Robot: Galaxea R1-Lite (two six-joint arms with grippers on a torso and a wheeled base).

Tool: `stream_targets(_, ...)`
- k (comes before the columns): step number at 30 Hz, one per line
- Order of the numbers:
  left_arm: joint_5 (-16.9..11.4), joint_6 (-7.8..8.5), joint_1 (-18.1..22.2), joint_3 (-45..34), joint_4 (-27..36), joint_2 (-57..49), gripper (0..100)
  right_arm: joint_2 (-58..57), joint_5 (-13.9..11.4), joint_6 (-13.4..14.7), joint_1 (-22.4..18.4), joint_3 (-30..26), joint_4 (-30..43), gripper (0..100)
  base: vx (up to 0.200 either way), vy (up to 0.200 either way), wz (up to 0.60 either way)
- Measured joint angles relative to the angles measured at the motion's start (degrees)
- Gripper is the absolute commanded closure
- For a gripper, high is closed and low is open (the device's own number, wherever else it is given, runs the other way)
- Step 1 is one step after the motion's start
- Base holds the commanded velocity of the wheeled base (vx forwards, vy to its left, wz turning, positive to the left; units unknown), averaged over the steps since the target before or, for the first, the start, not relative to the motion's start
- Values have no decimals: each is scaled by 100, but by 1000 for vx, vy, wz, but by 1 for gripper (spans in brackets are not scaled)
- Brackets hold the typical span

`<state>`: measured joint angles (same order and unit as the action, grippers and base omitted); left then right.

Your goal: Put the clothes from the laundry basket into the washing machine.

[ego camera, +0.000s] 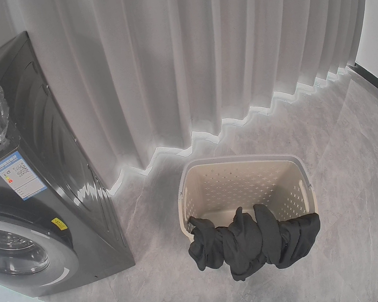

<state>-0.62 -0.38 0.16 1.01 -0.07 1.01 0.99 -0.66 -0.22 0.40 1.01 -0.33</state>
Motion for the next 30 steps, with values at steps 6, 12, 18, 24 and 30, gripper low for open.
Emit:
stream_targets(6, 0, 2, 0, 0, 0, 0, 0, 0, 0, 0, 1, 0, 1, 0, 0, 0, 0)
stream_targets(12, 0, 0, 0, 0, 0, 0, 0, 0, 0, 0, 1, 0, 1, 0, 67, 0, 0)
stream_targets(18, 0, -2, 0, 0, 0, 0, 0, -2, -2, -2, 1, 0, 1, 0, 133, 0, 0)
stream_targets(24, 0, -2, 0, 0, 0, 0, 0, 0, 0, -2, 1, 0, 0, 0, 0, 0, 0)
stream_targets(30, 0, -2, 0, 0, 2, 0, 0, 0, 0, -2, 1, 0, 1, 0, 67, 0, 0)
